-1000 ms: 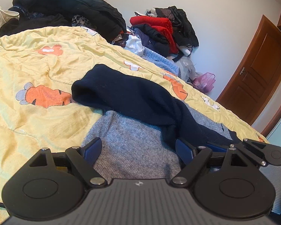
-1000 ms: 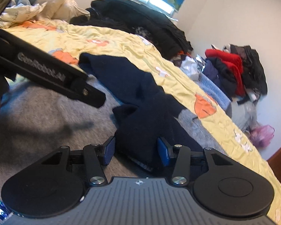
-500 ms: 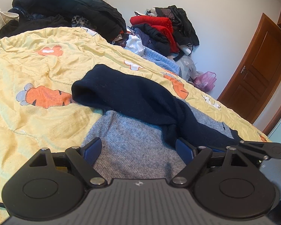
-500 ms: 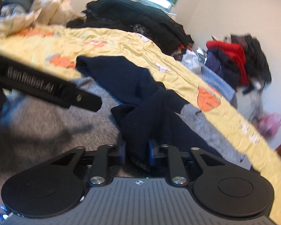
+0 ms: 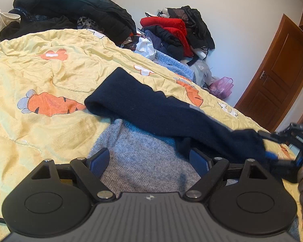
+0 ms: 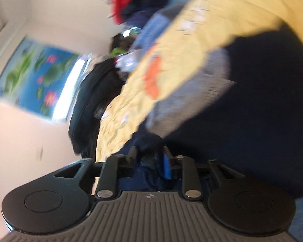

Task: Fold small clothes

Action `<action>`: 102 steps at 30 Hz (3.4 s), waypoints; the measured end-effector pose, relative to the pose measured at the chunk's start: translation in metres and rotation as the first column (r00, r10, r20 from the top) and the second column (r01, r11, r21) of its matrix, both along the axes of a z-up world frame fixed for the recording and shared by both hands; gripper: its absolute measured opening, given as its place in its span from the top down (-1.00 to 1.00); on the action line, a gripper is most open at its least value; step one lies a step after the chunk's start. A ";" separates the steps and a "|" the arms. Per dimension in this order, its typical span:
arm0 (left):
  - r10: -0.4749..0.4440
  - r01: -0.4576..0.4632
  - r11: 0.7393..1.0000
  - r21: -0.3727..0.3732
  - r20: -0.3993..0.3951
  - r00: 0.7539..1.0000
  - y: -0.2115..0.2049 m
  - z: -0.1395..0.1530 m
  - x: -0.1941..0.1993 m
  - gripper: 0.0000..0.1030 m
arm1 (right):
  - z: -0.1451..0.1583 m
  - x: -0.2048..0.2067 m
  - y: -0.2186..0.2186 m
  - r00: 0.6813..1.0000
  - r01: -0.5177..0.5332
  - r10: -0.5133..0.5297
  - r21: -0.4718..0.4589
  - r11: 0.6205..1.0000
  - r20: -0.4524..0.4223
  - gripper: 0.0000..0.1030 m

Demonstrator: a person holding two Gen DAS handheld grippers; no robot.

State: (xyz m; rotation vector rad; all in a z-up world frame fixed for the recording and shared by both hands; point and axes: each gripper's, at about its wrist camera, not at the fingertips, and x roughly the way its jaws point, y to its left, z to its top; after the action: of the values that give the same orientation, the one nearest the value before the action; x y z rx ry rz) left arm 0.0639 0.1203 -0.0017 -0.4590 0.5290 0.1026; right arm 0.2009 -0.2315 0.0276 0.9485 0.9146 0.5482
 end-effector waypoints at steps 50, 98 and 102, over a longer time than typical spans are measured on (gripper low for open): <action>-0.167 0.262 0.878 0.400 -0.258 0.952 -0.076 0.020 0.179 -0.82 | 0.020 0.016 0.023 0.945 0.229 0.015 -0.692 0.684 0.327 0.20; -0.323 0.407 0.820 0.402 -0.262 0.909 -0.058 0.007 -0.117 -1.00 | -0.010 -0.253 0.034 0.943 0.222 0.111 -0.843 0.489 0.313 -0.99; -0.312 0.405 0.833 0.377 -0.283 0.907 -0.051 0.009 -0.130 -1.00 | -0.010 -0.268 0.034 0.944 0.221 0.113 -0.846 0.486 0.312 -0.99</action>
State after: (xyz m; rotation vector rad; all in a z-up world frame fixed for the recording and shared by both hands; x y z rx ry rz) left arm -0.0657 0.0692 0.0068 0.0931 0.7726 -0.0997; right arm -0.0675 -0.1975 0.0180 -0.0873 0.7016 0.0979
